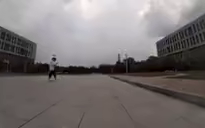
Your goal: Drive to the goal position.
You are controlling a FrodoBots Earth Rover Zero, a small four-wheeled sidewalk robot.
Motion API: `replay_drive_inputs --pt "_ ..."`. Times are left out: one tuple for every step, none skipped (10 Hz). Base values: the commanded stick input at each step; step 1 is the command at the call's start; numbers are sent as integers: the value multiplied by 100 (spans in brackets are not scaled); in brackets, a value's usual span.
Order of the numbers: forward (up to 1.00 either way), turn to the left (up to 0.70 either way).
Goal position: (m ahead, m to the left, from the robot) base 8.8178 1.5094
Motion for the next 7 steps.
replay_drive_inputs --pt "70 0" --pt "70 0" --pt "70 0" --pt "70 0" --pt "70 0" --pt "70 0" --pt "70 0"
